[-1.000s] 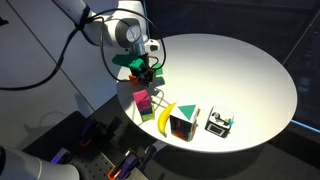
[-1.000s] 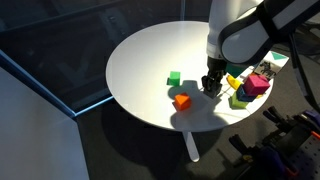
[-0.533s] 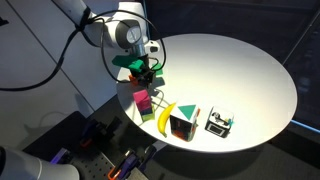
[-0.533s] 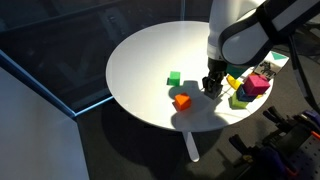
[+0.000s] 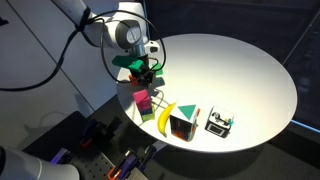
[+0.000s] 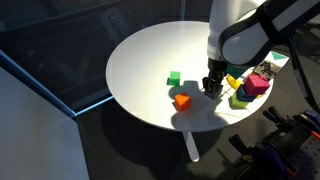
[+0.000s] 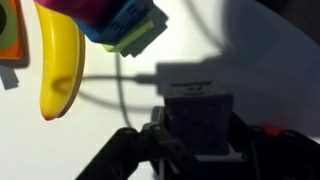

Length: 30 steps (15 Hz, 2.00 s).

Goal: Take the gray block from the stack and put it on the table

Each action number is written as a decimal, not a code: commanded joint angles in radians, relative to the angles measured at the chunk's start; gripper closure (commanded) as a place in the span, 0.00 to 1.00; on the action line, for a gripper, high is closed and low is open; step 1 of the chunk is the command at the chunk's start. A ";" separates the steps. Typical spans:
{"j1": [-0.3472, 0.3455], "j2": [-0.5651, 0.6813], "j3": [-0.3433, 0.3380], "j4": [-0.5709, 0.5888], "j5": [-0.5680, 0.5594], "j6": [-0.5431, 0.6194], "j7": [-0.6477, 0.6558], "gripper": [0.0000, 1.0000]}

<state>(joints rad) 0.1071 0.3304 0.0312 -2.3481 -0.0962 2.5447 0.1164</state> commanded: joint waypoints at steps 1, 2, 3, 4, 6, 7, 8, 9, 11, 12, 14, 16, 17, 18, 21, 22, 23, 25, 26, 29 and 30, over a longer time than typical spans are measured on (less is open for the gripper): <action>0.000 0.000 -0.001 0.002 0.001 -0.003 -0.002 0.45; 0.000 0.000 -0.001 0.002 0.001 -0.003 -0.002 0.45; 0.000 0.000 -0.001 0.002 0.001 -0.003 -0.002 0.45; 0.000 0.000 -0.001 0.002 0.001 -0.003 -0.002 0.70; 0.007 -0.004 0.002 -0.003 -0.002 -0.002 0.002 0.70; 0.014 -0.008 0.001 -0.010 -0.011 0.003 0.008 0.70; 0.019 -0.012 0.002 -0.016 -0.015 0.006 0.008 0.70; 0.024 -0.014 0.003 -0.019 -0.017 0.006 0.009 0.70; 0.037 -0.012 0.001 -0.020 -0.027 0.015 0.015 0.70; 0.046 -0.006 -0.002 -0.019 -0.034 0.023 0.021 0.70; 0.058 0.006 -0.006 -0.013 -0.044 0.044 0.032 0.70; 0.064 0.026 -0.007 0.005 -0.046 0.065 0.041 0.70; 0.067 0.035 -0.008 0.011 -0.044 0.072 0.044 0.70; 0.068 0.042 -0.008 0.016 -0.041 0.079 0.042 0.70; 0.070 0.062 -0.010 0.028 -0.037 0.089 0.043 0.70; 0.069 0.068 -0.010 0.031 -0.035 0.091 0.040 0.70; 0.069 0.072 -0.010 0.033 -0.034 0.093 0.039 0.70; 0.065 0.080 -0.004 0.037 -0.024 0.085 0.029 0.28; 0.064 0.083 -0.004 0.038 -0.022 0.085 0.028 0.19; 0.067 0.086 -0.003 0.036 -0.024 0.084 0.026 0.00; 0.068 0.086 -0.003 0.034 -0.025 0.082 0.027 0.00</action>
<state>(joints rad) 0.1670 0.4105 0.0312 -2.3256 -0.1132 2.6300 0.1321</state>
